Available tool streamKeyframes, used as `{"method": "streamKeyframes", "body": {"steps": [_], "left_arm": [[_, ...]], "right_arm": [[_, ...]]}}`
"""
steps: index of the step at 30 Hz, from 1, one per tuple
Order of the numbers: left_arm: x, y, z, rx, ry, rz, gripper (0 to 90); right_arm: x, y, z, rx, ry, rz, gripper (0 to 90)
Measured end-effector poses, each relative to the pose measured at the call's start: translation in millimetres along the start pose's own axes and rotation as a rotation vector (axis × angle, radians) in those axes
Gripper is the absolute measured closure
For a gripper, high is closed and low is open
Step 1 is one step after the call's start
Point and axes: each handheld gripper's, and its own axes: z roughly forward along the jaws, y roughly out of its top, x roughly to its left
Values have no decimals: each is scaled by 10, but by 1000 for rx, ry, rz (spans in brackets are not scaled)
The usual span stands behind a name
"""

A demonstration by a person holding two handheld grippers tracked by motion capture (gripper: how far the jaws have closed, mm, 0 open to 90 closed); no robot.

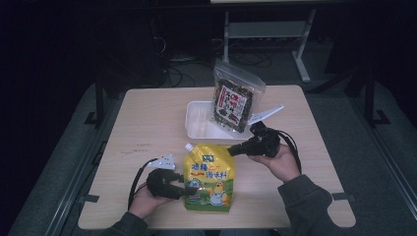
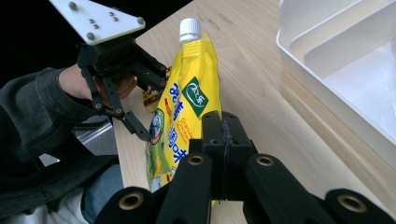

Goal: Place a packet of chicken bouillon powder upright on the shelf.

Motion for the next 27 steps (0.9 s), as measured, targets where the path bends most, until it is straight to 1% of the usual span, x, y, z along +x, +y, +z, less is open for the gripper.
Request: {"method": "streamKeyframes", "body": {"steps": [1, 3, 4, 5, 8, 10, 12, 14, 15, 16, 17, 18, 20, 23, 24, 25, 27], "left_arm": [[15, -5, -15, -12, -12, -16, 491], [26, -9, -39, -27, -23, -25, 538], [27, -10, -48, -32, -27, -26, 590], [26, -9, -57, -38, -32, -23, 590], [30, -9, -70, -54, -55, -24, 676], [32, -11, -70, -63, -64, -28, 709], [29, -10, -73, -66, -70, -27, 727], [22, -9, -80, -67, -79, -23, 762], [22, -9, -80, -67, -79, -23, 764], [19, -9, -81, -66, -79, -20, 766], [19, -9, -81, -66, -78, -19, 766], [19, -8, -82, -65, -78, -17, 766], [19, -9, -82, -65, -78, -10, 765], [13, -8, -82, -65, -80, -6, 765], [10, -7, -83, -65, -79, -4, 765], [9, -7, -83, -65, -79, -3, 765], [7, -7, -85, -65, -79, 1, 765]], "right_arm": [[6, 3, -4, -1, 0, -6, 897], [15, 5, -13, -3, 4, -9, 897], [18, 6, -28, -5, 11, -7, 897], [18, 6, -28, -5, 11, -7, 897], [18, 8, -59, -13, 16, -10, 897], [16, 10, -77, -14, 18, -13, 896], [14, 12, -85, -14, 20, -12, 896], [3, 16, -94, -17, 27, -17, 886], [3, 16, -94, -17, 27, -17, 886], [-5, 17, -93, -17, 33, -19, 858], [-5, 17, -93, -17, 33, -19, 858], [-15, 20, -83, -12, 29, -15, 807], [-20, 20, -71, -8, 25, -10, 800], [-28, 13, -18, 5, 30, -5, 758], [-33, 10, 33, 19, 42, -2, 748], [-33, 10, 33, 19, 42, -2, 748], [-34, 8, 87, 32, 48, -2, 742]]}}
